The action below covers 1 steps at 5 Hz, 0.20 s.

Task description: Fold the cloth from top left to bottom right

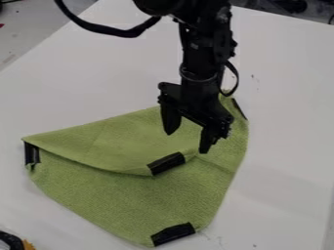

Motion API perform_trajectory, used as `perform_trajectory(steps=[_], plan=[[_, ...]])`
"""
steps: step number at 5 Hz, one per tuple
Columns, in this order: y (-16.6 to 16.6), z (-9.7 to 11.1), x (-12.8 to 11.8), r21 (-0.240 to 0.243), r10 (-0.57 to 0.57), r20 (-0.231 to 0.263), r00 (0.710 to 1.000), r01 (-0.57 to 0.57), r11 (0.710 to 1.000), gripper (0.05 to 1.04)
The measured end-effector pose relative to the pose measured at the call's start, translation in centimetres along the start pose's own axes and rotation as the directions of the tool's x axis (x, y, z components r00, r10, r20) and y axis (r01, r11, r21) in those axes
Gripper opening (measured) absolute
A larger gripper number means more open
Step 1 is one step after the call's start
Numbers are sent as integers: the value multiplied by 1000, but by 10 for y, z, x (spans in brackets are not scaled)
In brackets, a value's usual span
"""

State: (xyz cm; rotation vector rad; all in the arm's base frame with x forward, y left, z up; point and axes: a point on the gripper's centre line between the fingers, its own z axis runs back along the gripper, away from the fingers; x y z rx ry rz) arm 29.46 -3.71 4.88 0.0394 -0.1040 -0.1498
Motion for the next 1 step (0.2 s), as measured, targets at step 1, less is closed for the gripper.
perform_trajectory(steps=[1], plan=[[0,0,1,11,-15,7,1000,15,1000,1004]])
